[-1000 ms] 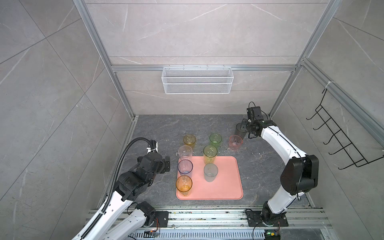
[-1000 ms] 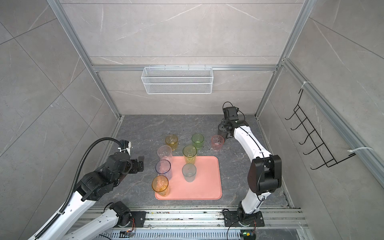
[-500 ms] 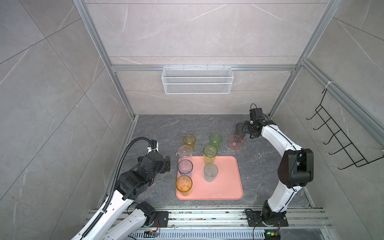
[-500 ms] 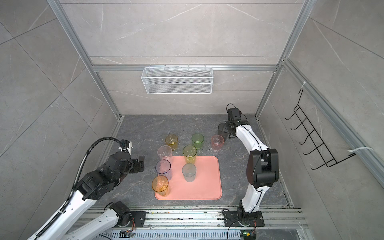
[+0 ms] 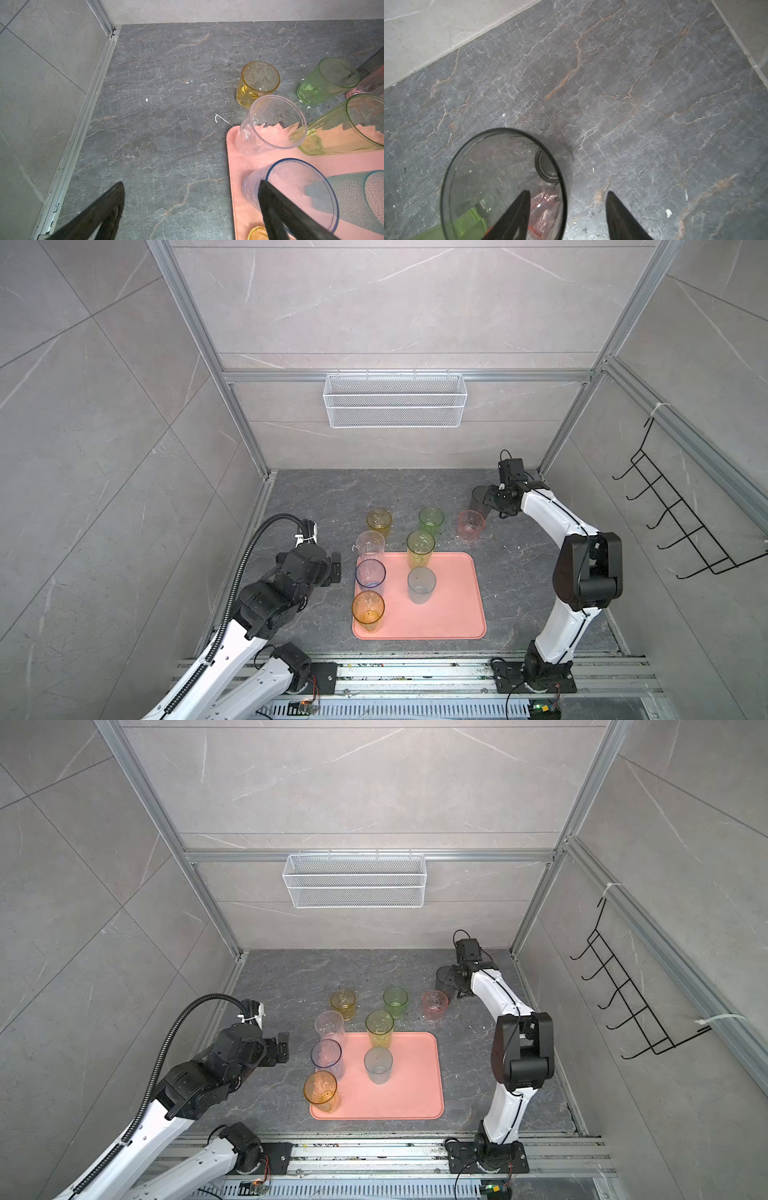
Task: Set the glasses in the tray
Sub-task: 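Lower the open right gripper into the dark grey cup and close on its rim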
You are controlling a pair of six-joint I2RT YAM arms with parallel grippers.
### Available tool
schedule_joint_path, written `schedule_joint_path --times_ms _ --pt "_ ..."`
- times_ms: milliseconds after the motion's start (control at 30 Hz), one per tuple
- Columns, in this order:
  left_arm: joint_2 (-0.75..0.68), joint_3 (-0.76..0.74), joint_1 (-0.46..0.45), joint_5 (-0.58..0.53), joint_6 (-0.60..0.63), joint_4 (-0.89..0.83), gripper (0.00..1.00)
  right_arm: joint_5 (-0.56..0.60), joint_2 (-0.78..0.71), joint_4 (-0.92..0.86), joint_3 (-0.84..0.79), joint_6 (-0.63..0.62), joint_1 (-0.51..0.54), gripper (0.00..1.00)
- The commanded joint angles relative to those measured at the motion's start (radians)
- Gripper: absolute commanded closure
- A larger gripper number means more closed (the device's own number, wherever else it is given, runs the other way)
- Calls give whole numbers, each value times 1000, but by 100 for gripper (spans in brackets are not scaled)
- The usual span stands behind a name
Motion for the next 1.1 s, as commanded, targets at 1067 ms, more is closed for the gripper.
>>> schedule_joint_path --times_ms 1067 --pt "-3 4 -9 -3 -23 3 0 -53 44 4 39 -8 -14 70"
